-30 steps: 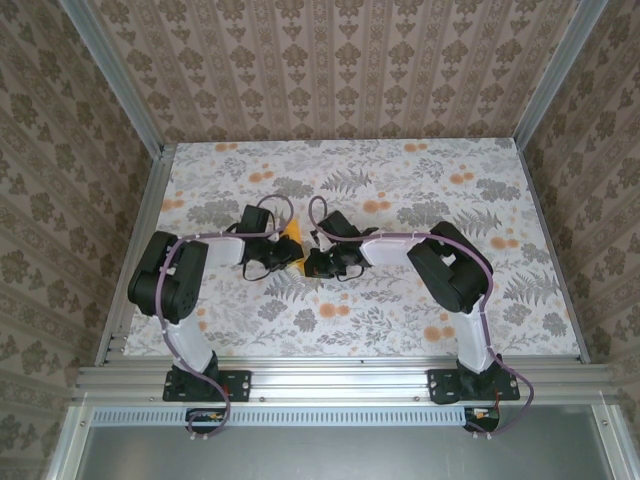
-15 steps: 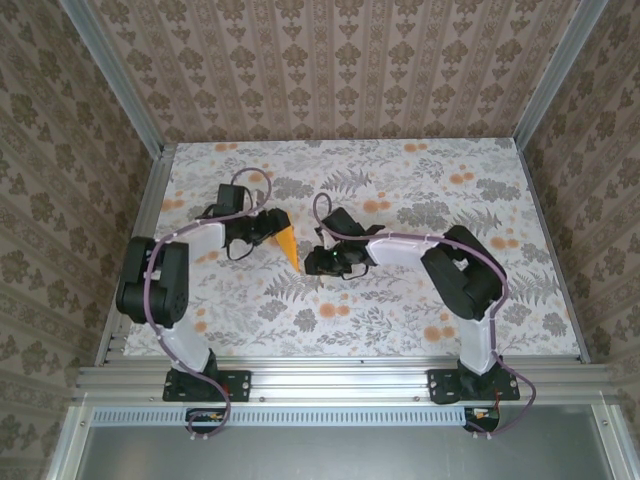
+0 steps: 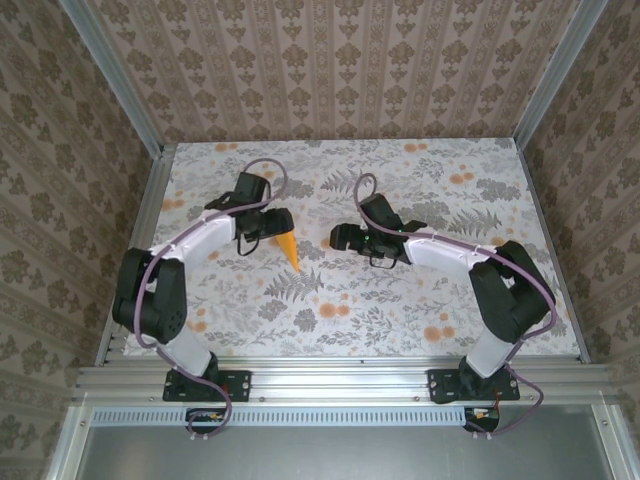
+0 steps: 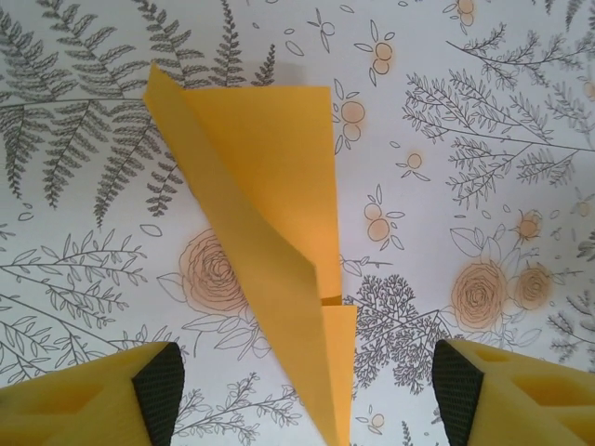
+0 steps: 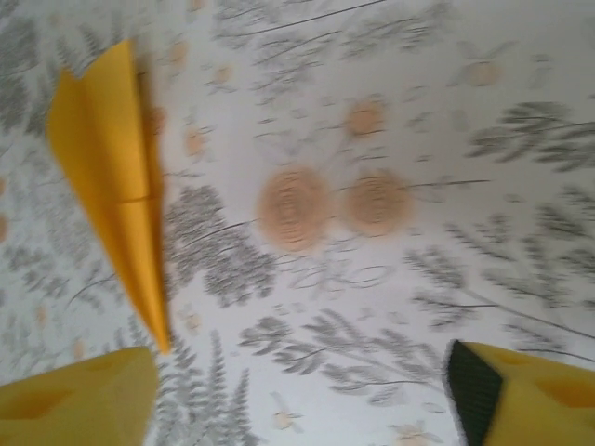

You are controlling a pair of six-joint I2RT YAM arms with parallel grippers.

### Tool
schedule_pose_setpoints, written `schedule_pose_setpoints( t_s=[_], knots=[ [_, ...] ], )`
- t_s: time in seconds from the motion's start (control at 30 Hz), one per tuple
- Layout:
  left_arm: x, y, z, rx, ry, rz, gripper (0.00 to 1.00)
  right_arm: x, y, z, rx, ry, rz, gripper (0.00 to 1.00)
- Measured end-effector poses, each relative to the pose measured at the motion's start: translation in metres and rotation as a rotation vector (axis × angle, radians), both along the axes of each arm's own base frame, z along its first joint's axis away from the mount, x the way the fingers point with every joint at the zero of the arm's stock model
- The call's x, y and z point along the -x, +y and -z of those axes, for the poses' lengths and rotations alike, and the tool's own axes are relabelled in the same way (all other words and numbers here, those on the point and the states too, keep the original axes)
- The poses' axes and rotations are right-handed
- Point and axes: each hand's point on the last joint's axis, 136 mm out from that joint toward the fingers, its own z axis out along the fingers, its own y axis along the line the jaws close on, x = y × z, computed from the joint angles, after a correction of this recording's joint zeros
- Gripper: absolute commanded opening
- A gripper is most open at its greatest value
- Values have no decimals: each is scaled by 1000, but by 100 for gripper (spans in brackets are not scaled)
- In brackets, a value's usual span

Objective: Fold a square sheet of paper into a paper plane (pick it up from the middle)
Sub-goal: Turn over a paper plane at the center of the table.

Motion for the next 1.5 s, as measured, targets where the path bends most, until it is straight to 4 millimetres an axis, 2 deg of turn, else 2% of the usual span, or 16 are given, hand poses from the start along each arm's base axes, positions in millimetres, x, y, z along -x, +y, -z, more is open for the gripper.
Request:
schedule_pose_setpoints(
  t_s=[0.1, 0.2, 0.43, 0.53, 0.73, 0.93, 1.13, 1.23, 1.33, 1.5],
  knots=[
    [-4, -7, 6, -46, 19, -4, 66, 4, -13, 7, 34, -2, 26, 100],
    [-6, -8, 20, -85, 58, -20, 60, 7, -19, 6, 44, -15, 37, 100],
    [-5, 0, 47, -145, 134, -69, 31, 7, -21, -4, 27, -58, 42, 100],
    [-5, 0, 47, -144, 135, -68, 19, 7, -21, -5, 24, -61, 42, 100],
    [-5, -18, 34, -29, 85, -17, 7, 7, -21, -7, 21, -66, 42, 98],
    [4, -51, 7, 201, -10, 93, 5, 8, -22, -16, 8, -78, 48, 92],
    [18, -76, 10, 404, -42, 173, 4, 11, -24, -24, 10, -89, 71, 89],
    [28, -88, 11, 466, -46, 212, 4, 14, -23, -23, 18, -83, 69, 89],
    [36, -101, 4, 497, -61, 260, 4, 15, -23, -22, 23, -81, 73, 87],
    [35, -107, -7, 513, -100, 279, 4, 18, -23, -20, 35, -70, 84, 81]
  ],
)
